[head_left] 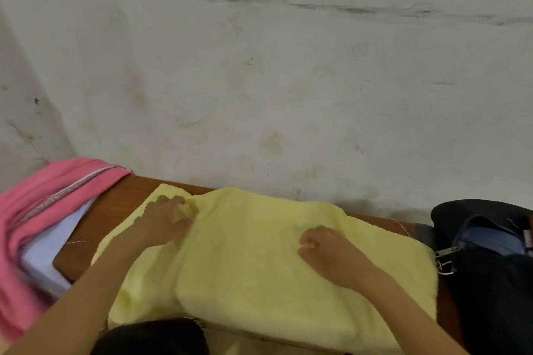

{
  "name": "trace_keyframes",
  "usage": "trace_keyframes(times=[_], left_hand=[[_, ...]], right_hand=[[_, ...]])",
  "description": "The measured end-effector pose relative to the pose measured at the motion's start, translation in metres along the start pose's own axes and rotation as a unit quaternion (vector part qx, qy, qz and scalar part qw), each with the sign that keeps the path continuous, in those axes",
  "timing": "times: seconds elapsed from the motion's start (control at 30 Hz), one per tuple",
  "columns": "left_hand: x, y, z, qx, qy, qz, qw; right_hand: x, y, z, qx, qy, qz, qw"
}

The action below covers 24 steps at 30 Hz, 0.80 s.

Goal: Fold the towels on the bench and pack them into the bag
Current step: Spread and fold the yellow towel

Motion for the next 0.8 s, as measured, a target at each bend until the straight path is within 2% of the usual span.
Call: trace_keyframes(times=[0.1,0.2,0.4,0.47,0.6,0.73,0.8], left_hand=[[-0.005,-0.007,0.002,0.003,0.075,0.058,0.995],[0.003,-0.003,0.005,0.01,0.108,0.066,0.992],[0.029,-0.01,0.014,0.078,0.137,0.113,0.981],[0.029,-0.012,0.017,0.064,0.139,0.112,0.982],[0.033,-0.002,0.019,0.009,0.106,0.039,0.994],[0.021,0.0,0.014,-0.09,0.071,0.024,0.993],[0.016,-0.004,0.017,-0.106,0.062,-0.037,0.992]], right_hand=[[-0.005,-0.031,0.004,0.022,-0.008,-0.086,0.996],[-0.014,-0.047,0.005,0.011,-0.016,-0.127,0.992],[-0.02,-0.048,0.015,0.008,0.0,-0.165,0.986],[-0.019,-0.048,0.015,0.015,0.009,-0.175,0.984],[-0.02,-0.047,0.014,0.017,0.015,-0.182,0.983],[-0.02,-0.048,0.015,0.015,0.018,-0.178,0.984],[-0.02,-0.047,0.014,0.015,0.019,-0.176,0.984]])
Point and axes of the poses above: each hand's wrist, its own z-axis towards the middle knuckle, its own y-axis out of the back of the hand, x = y × z, the point moved 1 cm from there along z, towards the middle knuckle, and after that the axes turned 12 degrees about z, right-handed, at the moved point
